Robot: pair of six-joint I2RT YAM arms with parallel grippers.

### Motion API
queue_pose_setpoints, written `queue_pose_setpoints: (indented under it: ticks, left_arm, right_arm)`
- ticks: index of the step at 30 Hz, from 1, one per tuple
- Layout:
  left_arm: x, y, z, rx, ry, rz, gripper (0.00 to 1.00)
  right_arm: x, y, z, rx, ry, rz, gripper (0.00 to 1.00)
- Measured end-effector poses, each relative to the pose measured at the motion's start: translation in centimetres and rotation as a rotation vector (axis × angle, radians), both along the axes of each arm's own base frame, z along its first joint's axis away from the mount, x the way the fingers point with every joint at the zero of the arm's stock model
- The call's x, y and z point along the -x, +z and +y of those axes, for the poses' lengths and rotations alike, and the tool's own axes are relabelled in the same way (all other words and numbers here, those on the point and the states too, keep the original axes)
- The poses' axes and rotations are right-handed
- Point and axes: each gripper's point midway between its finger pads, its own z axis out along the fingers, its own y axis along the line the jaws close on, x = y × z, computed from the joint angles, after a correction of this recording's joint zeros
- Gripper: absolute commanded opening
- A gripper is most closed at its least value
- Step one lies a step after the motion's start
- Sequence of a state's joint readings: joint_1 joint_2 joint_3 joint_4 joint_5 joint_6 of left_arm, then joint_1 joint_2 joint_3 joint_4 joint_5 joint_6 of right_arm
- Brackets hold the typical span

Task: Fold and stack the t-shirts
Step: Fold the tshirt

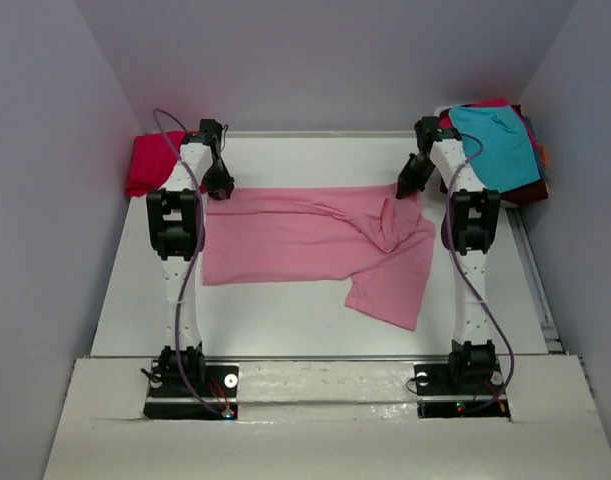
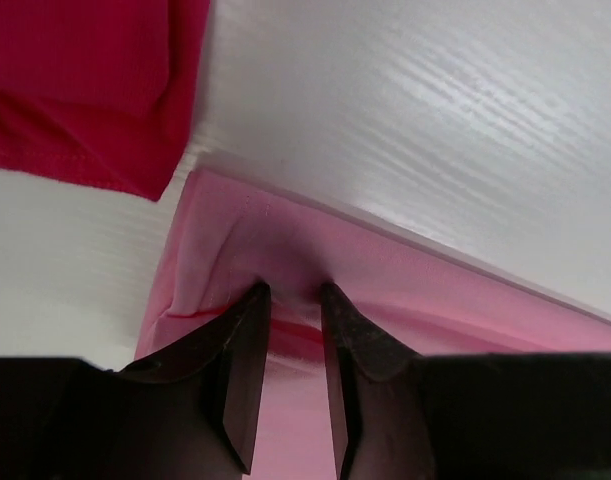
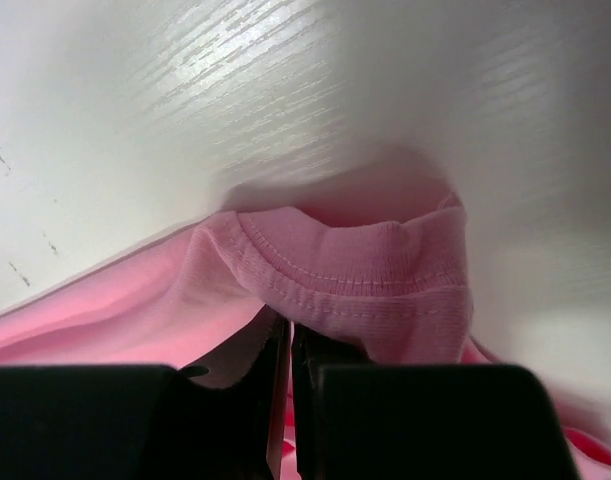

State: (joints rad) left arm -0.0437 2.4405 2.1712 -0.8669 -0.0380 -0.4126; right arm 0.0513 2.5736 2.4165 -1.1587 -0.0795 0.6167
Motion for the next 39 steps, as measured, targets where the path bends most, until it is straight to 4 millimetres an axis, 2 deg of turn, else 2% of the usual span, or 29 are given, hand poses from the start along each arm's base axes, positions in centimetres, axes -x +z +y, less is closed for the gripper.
queue_pose_setpoints:
  ticks: [4,8,11,14,15,17,20,24,28,31,35,39]
  left_arm:
    - [-1.6,0.2,-0.4,0.019,0.0,-0.046,0.55]
    - [-2.6,0.4,-1.0,0.054,-0.009,-0.087,0.6]
    - [-3.3,0.5,-1.3,0.068,-0.017,-0.121,0.63]
    - [-3.1,0.7,-1.4,0.074,-0.023,-0.14,0.63]
    - [-2.9,0.8,-1.4,0.075,-0.026,-0.143,0.63]
    - [-2.3,1.2,-1.4,0.073,-0.032,-0.144,0.63]
    - [-1.7,2.3,-1.3,0.066,-0.04,-0.155,0.63]
    - [-1.4,5.2,-1.1,0.057,-0.049,-0.202,0.63]
    - [-0.5,7.0,-1.0,0.051,-0.058,-0.223,0.63]
    - [-0.2,7.3,-0.6,0.029,-0.055,-0.225,0.63]
    - [-0.3,6.7,-0.1,0.001,-0.049,-0.208,0.62]
    - [-1.8,5.4,0.4,-0.026,-0.038,-0.201,0.62]
  right_arm:
    - [-0.6,0.0,0.0,-0.027,0.024,-0.016,0.13]
    - [-0.9,0.0,0.0,-0.033,0.043,-0.033,0.14]
    - [-1.1,0.1,0.1,-0.046,0.052,-0.049,0.2]
    - [-0.7,0.3,0.0,-0.047,0.062,-0.054,0.26]
    - [-0.5,0.5,0.0,-0.046,0.066,-0.056,0.31]
    - [-0.1,1.5,0.1,-0.052,0.078,-0.067,0.36]
    - [0.0,4.2,-0.1,-0.047,0.084,-0.115,0.37]
    - [-0.1,8.8,-0.6,-0.041,0.086,-0.204,0.37]
    - [0.5,11.5,-0.9,-0.033,0.09,-0.254,0.37]
    - [1.5,11.2,-0.9,-0.032,0.094,-0.233,0.37]
    - [2.7,9.0,-0.9,-0.036,0.095,-0.172,0.36]
    - [4.0,7.0,-0.9,-0.036,0.1,-0.116,0.36]
